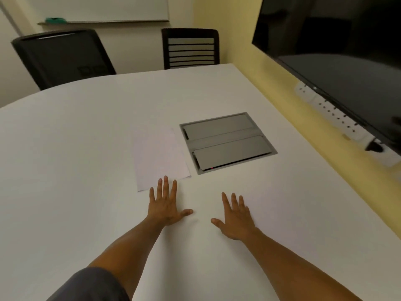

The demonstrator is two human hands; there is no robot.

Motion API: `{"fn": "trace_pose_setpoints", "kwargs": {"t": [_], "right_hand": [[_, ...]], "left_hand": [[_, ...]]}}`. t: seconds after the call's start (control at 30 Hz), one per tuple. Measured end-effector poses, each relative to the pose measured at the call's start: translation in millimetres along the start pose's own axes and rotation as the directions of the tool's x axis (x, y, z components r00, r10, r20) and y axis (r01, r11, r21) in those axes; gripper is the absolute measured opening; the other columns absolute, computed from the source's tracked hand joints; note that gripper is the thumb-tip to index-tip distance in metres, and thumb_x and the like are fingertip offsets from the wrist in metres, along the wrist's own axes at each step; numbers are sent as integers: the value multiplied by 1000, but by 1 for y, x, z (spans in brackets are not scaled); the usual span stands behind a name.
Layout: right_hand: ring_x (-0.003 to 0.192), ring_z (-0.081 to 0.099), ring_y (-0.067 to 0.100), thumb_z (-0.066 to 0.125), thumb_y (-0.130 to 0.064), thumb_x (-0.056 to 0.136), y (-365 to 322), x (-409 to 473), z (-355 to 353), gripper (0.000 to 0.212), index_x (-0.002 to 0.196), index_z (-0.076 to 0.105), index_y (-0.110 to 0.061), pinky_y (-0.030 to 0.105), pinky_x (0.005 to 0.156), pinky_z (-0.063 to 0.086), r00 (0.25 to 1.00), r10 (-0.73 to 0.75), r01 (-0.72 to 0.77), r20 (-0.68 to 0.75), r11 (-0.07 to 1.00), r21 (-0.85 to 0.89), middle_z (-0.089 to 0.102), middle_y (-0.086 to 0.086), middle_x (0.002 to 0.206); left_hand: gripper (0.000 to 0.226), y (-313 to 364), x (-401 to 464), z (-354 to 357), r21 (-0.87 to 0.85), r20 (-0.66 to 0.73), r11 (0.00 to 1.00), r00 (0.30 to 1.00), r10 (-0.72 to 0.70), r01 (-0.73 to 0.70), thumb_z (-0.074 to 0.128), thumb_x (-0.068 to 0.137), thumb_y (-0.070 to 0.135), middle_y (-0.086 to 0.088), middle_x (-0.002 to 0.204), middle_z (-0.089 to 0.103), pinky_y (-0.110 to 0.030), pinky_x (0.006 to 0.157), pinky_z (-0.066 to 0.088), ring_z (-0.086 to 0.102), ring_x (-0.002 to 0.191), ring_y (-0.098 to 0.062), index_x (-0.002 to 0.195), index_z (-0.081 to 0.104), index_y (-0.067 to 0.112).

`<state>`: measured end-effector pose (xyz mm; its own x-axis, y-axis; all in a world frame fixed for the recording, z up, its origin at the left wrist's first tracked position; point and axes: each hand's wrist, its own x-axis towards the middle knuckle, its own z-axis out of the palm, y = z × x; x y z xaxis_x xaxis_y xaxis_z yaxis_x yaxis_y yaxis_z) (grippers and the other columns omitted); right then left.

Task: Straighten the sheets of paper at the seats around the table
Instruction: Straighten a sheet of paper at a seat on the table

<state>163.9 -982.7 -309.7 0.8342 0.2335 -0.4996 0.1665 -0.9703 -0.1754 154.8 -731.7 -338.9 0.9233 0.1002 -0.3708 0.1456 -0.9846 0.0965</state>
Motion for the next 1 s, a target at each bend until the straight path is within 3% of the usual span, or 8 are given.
{"fn": "trace_pose_setpoints", "kwargs": {"t": [0.23,0.4,0.53,0.63,0.77,1.0], "right_hand": [[150,-16,36,36,-65,95,-81,65,-25,92,155,-18,-20,53,122,2,994,-109,106,-19,990,-93,-17,15,163],[151,-13,34,35,-65,96,-116,110,-29,92,156,-14,-15,51,123,5,989,-142,138,-30,984,-114,-14,15,164],[149,12,34,44,-56,98,-139,141,-25,84,157,6,-10,45,117,26,992,-89,93,-91,995,38,11,13,163],[131,37,32,48,-49,98,-155,157,-23,63,142,33,-6,41,105,40,971,-3,26,-241,995,92,40,13,145],[123,43,32,53,-45,97,-168,176,-27,54,132,43,-6,41,103,41,948,113,-62,-297,982,176,47,14,136],[115,55,31,60,-19,94,-175,190,-39,32,122,57,-3,40,94,50,889,273,-107,-367,904,414,59,14,124]], "left_hand": [[120,-68,33,7,-131,-96,990,993,-63,51,2,61,99,-8,153,-44,-52,119,-14,-34,145,-29,138,-46,21],[112,-92,61,24,-157,-159,985,983,-94,69,0,71,95,-11,160,-30,-53,122,-9,-23,150,-28,145,-36,18],[111,-101,67,46,-131,-241,987,963,-118,89,1,78,92,-11,165,-15,-52,122,-9,-15,153,-26,156,-11,14],[107,-100,68,52,-115,-294,991,950,-102,70,8,83,88,-11,166,-7,-52,123,-6,-9,154,-26,158,0,13],[104,-101,66,51,-118,-327,991,940,-97,62,11,86,86,-11,166,-4,-53,123,-3,-7,154,-26,159,4,12],[102,-100,61,43,-153,-316,987,944,-90,43,10,87,84,-10,167,-7,-52,123,-6,-11,153,-24,159,2,13]]}}
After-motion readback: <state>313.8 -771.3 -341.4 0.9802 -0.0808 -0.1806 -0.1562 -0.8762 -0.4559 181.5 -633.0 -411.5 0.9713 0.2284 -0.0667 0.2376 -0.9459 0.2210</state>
